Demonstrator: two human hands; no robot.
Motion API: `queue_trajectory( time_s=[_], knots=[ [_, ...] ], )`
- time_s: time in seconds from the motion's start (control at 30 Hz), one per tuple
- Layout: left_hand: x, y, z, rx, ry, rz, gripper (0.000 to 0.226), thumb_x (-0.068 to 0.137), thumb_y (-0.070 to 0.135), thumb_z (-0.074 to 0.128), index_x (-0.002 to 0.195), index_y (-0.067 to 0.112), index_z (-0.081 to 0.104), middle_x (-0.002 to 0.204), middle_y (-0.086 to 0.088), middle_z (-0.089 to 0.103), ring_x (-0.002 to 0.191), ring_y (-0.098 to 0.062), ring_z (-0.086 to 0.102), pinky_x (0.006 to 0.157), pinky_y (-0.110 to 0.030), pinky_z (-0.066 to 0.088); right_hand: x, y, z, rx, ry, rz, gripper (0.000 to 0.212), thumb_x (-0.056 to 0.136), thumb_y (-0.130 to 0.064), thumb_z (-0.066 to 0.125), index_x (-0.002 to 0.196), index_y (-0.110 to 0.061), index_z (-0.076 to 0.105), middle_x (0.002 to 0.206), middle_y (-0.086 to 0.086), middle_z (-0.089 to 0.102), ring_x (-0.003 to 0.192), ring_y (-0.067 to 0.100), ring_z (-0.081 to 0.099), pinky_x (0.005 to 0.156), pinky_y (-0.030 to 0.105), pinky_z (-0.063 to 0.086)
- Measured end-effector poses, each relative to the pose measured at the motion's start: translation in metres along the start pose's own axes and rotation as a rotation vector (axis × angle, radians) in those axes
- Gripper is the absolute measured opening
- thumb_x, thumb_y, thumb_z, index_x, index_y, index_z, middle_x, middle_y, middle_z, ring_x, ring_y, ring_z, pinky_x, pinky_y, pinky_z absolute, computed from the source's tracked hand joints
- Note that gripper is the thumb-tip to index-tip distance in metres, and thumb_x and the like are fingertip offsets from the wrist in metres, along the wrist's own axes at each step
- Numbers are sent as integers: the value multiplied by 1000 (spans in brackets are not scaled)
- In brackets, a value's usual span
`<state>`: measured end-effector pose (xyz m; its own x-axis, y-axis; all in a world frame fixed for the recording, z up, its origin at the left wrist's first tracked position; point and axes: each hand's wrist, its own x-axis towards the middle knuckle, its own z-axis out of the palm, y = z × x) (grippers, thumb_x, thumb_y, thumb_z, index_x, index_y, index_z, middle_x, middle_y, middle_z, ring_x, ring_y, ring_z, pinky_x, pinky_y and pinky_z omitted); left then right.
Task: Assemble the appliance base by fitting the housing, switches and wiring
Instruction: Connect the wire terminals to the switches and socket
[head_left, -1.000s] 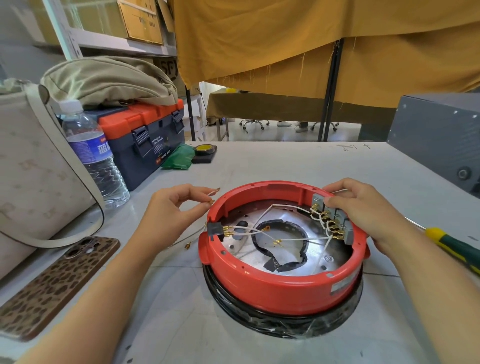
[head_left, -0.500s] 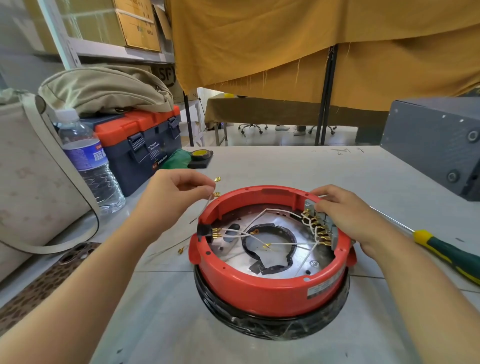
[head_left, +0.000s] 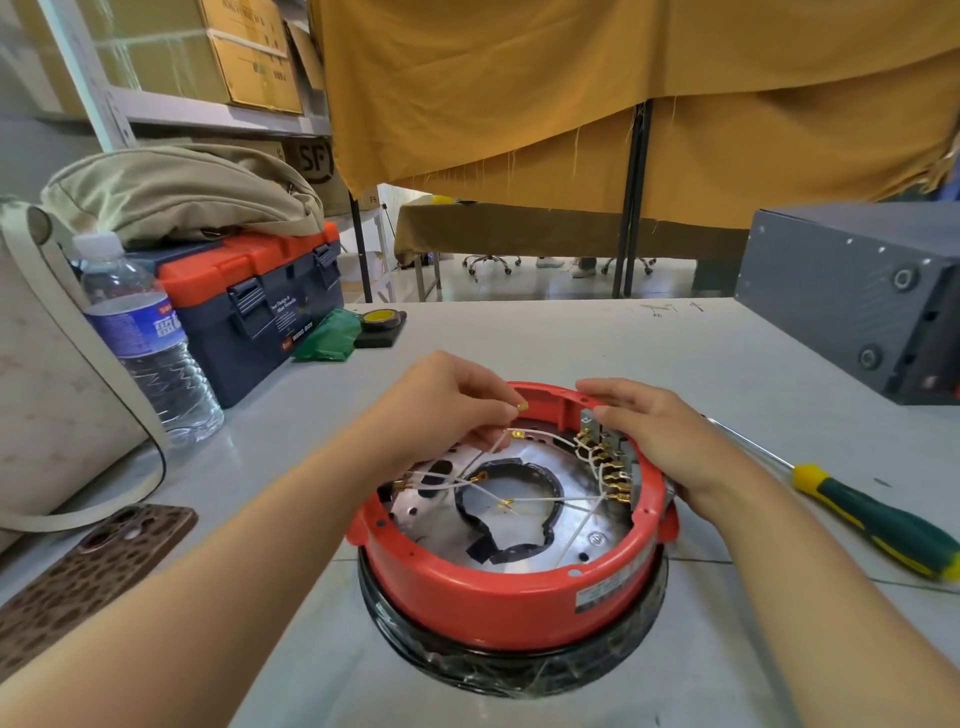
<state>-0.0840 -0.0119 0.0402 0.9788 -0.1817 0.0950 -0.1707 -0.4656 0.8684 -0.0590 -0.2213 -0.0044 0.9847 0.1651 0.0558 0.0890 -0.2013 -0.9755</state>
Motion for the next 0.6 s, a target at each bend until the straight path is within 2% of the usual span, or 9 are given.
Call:
queue_trajectory(
  time_s=[0.03, 0.1, 0.2, 0.33, 0.5, 0.6],
  knots=[
    [1, 0, 4, -14, -25, -4, 12, 85, 1, 64, 87, 9, 73, 68, -10, 71, 58, -12, 66, 58, -18, 54, 0, 0, 0, -7, 10, 2, 31, 94, -6, 53, 117, -22, 64, 110, -6, 69, 85, 5, 69, 70, 15, 52],
    [3, -1, 10, -11, -63, 0, 13, 85, 1, 63, 88, 10, 72, 68, -8, 70, 59, -12, 66, 58, -17, 53, 0, 0, 1, -43, 36, -7, 30, 93, -5, 52, 112, -24, 65, 109, -5, 69, 87, 7, 68, 70, 16, 51],
    [6, -2, 15, 8, -105, 8, 14, 86, 4, 64, 90, 14, 72, 66, -4, 69, 59, -12, 67, 59, -17, 52, 0, -1, 4, -102, 87, -28, 30, 92, -4, 51, 107, -27, 65, 114, -3, 65, 99, 12, 63, 79, 22, 49],
    [8, -2, 19, 38, -131, -3, 15, 86, 3, 63, 91, 15, 71, 63, -1, 69, 59, -14, 68, 58, -20, 53, -2, -2, 9, -163, 156, -22, 28, 91, -7, 52, 107, -26, 65, 111, -4, 64, 100, 16, 61, 91, 36, 50],
    [12, 0, 20, 69, -129, -32, 13, 85, 0, 62, 90, 6, 71, 61, -2, 68, 54, -14, 67, 53, -18, 52, -3, -5, 6, -186, 163, -9, 23, 86, -5, 55, 94, -24, 64, 100, 0, 65, 91, 17, 62, 84, 35, 50],
    [16, 3, 21, 72, -142, -44, 12, 83, -3, 61, 88, 3, 71, 63, -7, 68, 54, -14, 67, 53, -20, 53, -4, -6, 3, -167, 157, 17, 18, 85, -7, 60, 95, -21, 65, 95, 5, 67, 84, 20, 63, 82, 37, 50]
  ],
)
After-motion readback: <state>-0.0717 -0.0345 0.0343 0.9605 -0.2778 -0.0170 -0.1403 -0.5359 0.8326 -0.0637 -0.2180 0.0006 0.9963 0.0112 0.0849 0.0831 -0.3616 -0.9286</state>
